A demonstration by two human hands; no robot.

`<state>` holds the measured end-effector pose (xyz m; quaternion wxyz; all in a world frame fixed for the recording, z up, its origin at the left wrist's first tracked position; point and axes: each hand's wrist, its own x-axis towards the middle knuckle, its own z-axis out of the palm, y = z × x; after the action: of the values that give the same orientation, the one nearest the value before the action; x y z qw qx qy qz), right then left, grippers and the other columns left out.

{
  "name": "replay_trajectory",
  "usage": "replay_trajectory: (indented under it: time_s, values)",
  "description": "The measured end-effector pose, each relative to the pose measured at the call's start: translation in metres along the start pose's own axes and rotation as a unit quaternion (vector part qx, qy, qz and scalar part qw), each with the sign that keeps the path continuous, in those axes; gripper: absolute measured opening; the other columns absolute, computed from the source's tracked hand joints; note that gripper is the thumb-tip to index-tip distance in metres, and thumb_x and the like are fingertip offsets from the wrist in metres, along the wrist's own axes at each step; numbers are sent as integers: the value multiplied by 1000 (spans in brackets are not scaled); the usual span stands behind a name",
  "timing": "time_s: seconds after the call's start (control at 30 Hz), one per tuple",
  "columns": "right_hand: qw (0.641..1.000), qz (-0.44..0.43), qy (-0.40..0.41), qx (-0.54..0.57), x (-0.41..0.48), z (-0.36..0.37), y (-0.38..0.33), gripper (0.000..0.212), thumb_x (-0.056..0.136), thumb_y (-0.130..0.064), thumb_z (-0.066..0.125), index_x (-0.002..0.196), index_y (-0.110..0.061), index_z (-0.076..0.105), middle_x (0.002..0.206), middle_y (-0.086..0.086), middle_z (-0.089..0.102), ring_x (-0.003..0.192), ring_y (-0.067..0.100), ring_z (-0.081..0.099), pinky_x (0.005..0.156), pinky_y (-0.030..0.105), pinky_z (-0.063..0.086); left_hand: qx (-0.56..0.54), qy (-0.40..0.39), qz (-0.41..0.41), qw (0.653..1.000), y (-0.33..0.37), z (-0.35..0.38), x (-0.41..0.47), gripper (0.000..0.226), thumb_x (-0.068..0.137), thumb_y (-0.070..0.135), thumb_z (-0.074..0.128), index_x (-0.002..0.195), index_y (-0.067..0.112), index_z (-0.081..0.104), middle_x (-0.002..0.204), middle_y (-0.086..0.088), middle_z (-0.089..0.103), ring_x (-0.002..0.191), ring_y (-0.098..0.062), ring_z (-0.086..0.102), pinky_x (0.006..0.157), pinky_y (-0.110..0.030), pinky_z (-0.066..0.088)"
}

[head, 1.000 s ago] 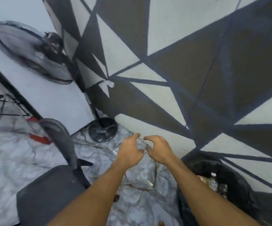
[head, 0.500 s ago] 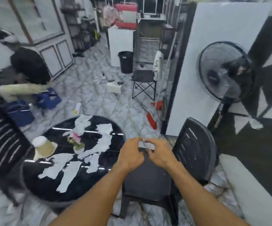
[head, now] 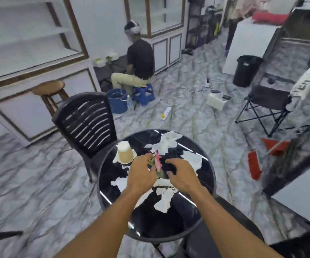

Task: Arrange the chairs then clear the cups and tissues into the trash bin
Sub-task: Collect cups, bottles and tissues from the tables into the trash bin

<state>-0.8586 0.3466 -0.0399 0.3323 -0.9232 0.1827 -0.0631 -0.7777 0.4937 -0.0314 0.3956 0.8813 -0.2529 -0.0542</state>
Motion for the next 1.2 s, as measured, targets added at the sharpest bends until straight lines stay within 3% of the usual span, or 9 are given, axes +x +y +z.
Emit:
replay_trajectory:
  time_s: [0.13,0.27,0.37,0.5,0.67,0.83,0.97,1.1,1.2]
  values:
    - [999,-22,-11,25,46,10,-9,26,85,-20,55,105,-26,69,105,-6,70,100,16,61,90,32,50,24,26,-53,998,-33,-15,26,40,84,15,66,123,21,60,112,8,61,100,-10,55,91,-28,46]
    - [999,-5,-44,7,93,33,-23,39,88,-18,59,126,-22,62,124,-2,63,116,18,56,100,34,45,72,11,-84,994,-66,-26,65,49,81,15,69,128,17,58,119,0,61,111,-18,53,89,-26,42]
    - [998,-23,-64,-19,120,47,-32,42,88,-21,63,130,-20,60,132,-3,59,123,17,51,105,33,41,78,0,-107,991,-84,-30,91,53,79,14,69,130,17,56,124,-1,59,115,-22,52,90,-31,47]
    - [996,1,-81,-33,160,74,-45,42,87,-22,64,129,-19,60,131,-1,60,121,19,52,103,34,42,76,-23,-98,992,-118,-33,135,47,79,11,67,125,15,58,127,-1,57,121,-20,46,94,-27,41]
    - [993,39,-102,-41,192,105,-52,41,85,-20,65,126,-21,62,127,-2,63,119,19,55,101,36,45,126,-75,-104,984,-160,-24,181,71,77,35,72,141,18,44,144,-2,45,134,-23,35,107,-42,42]
    - [991,74,-107,-43,195,112,-45,41,86,-22,65,126,-20,62,130,-2,61,121,19,54,101,35,45,122,-113,-121,978,-181,-5,194,74,78,42,70,143,24,39,137,-1,52,123,-25,49,98,-44,48]
    - [994,90,-49,-30,190,91,-36,32,88,-20,62,119,-21,65,126,-2,63,118,18,54,99,33,44,104,-85,-64,989,-165,-7,196,48,71,38,75,113,26,55,111,6,62,103,-19,58,78,-33,52]
    - [992,124,13,-29,165,54,-26,35,88,-19,60,122,-20,64,129,-3,61,122,19,52,102,35,41,54,-54,4,997,-108,-9,203,68,74,40,74,134,22,49,129,-2,52,123,-23,47,98,-39,47]
    - [984,162,62,-46,127,15,-9,35,85,-20,62,119,-19,65,123,-1,64,118,23,55,97,36,45,27,-73,82,994,-50,7,192,66,75,41,75,133,25,50,130,-2,48,122,-21,45,99,-36,44]
